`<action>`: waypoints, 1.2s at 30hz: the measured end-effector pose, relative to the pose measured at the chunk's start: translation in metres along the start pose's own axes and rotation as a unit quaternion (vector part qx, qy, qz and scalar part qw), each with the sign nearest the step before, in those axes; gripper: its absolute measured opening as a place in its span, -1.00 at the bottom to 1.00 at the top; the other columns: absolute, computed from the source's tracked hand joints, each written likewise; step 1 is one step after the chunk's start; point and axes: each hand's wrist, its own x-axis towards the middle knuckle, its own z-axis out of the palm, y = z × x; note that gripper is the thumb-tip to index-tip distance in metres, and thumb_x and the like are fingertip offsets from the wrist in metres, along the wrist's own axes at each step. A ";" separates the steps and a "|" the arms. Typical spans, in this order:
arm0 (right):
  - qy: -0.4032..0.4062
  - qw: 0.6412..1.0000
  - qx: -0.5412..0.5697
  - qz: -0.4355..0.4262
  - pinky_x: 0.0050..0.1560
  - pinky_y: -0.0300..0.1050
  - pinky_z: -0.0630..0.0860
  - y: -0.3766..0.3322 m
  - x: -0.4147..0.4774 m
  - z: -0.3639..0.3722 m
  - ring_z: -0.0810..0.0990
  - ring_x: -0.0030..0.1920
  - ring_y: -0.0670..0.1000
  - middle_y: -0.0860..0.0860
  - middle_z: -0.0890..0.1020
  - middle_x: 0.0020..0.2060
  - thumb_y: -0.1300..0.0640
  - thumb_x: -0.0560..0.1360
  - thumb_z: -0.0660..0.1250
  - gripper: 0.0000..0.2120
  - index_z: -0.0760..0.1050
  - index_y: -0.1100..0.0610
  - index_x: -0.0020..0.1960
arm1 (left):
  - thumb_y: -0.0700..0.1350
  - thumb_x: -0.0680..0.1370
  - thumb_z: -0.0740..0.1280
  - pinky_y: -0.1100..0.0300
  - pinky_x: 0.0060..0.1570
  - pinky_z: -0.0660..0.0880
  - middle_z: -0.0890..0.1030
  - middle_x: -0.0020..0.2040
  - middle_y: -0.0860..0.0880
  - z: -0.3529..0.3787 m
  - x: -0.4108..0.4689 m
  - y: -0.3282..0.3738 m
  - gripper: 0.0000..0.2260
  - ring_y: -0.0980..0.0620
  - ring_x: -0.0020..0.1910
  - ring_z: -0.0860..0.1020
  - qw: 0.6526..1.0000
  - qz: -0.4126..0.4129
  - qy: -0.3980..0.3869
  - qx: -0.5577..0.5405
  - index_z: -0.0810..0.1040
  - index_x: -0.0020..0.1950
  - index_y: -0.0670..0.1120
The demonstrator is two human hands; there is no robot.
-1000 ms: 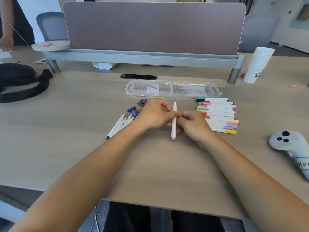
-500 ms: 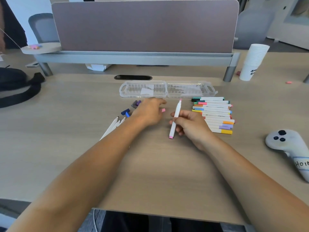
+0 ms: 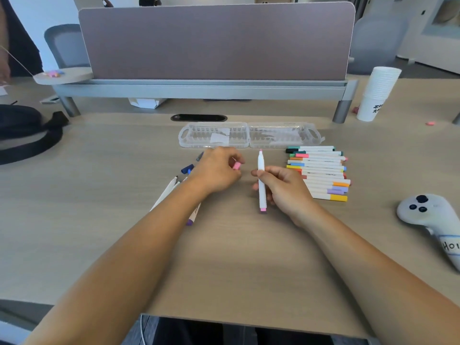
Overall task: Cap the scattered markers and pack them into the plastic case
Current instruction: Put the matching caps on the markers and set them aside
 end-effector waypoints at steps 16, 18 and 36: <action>-0.051 0.992 -0.083 -0.085 -0.45 -0.28 0.22 0.006 -0.009 0.008 0.29 -0.51 -0.12 -0.13 0.35 -0.60 0.11 0.65 0.21 -0.71 0.62 0.20 -0.10 | -0.13 0.58 0.37 0.20 -0.34 0.28 0.52 -0.29 -0.18 -0.029 -0.033 -0.002 -0.88 -0.02 -0.34 0.36 0.935 -0.011 -0.019 -0.354 0.55 -0.12 -0.15; -0.063 0.989 -0.090 -0.100 -0.44 -0.26 0.23 0.007 -0.009 0.007 0.30 -0.50 -0.10 -0.13 0.37 -0.58 0.12 0.64 0.22 -0.73 0.63 0.19 -0.11 | -0.13 0.57 0.38 0.19 -0.35 0.27 0.50 -0.30 -0.18 -0.030 -0.034 -0.001 -0.87 -0.01 -0.35 0.34 0.932 -0.005 -0.024 -0.362 0.57 -0.14 -0.16; -0.095 0.976 -0.079 -0.178 -0.35 -0.28 0.31 0.022 -0.003 0.014 0.37 -0.40 -0.12 -0.16 0.47 -0.45 0.09 0.62 0.20 -0.80 0.54 0.16 -0.03 | -0.09 0.57 0.39 0.38 -0.48 0.26 0.43 -0.45 -0.04 -0.034 -0.039 0.020 -0.79 0.16 -0.51 0.31 0.965 0.030 -0.043 -0.256 0.62 -0.24 -0.12</action>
